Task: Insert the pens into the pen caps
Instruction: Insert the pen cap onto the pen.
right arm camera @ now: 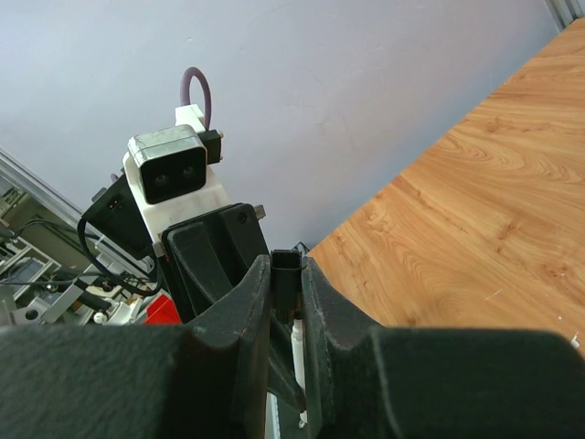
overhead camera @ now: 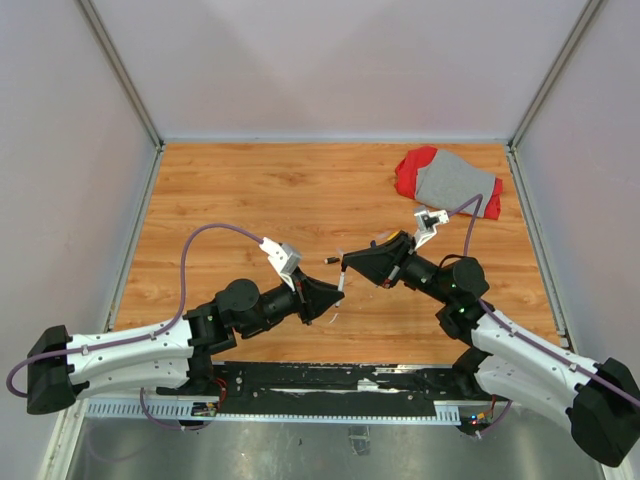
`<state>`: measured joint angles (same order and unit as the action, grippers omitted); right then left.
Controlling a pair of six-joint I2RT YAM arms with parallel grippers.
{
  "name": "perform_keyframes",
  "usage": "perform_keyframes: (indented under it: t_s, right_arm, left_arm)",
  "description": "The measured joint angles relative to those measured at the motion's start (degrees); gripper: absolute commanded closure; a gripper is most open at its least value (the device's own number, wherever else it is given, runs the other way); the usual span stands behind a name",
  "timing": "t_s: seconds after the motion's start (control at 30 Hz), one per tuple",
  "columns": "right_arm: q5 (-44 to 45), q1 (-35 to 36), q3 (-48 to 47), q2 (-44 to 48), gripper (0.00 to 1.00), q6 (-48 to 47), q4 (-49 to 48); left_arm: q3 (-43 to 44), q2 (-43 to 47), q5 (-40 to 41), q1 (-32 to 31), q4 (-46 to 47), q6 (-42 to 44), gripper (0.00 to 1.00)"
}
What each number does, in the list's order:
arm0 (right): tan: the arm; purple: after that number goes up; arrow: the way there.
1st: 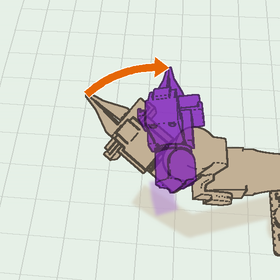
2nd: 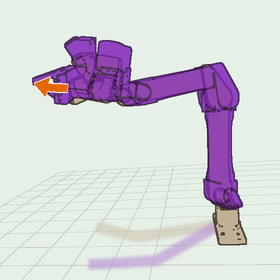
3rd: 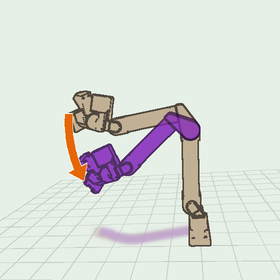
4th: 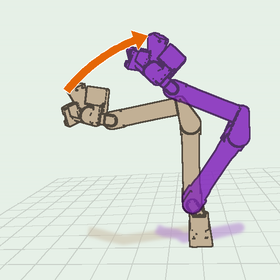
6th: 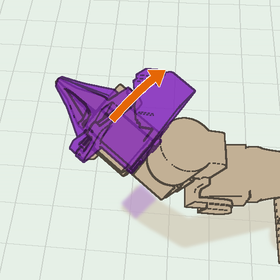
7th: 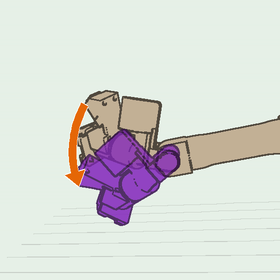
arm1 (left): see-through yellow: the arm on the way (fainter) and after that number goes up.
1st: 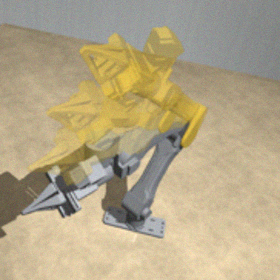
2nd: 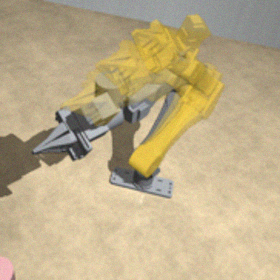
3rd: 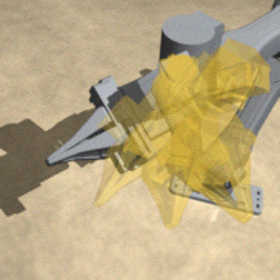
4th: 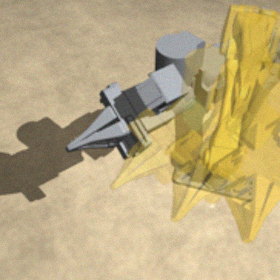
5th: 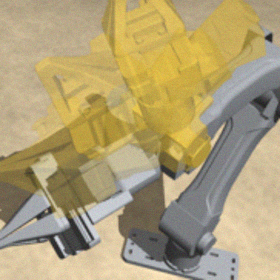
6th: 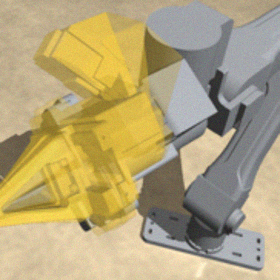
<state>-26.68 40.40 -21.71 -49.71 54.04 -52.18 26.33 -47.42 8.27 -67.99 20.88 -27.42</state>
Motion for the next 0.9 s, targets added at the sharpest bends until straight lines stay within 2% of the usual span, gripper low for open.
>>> perform_keyframes:
  t_s: [0.9]
  right_arm:
    - [1.4, 0.0, 0.0, 0.8, 0.99, -1.7, 1.4]
  left_arm:
    - [0.0, -2.1, -0.7, 0.0, 1.4, 0.0, 1.00]
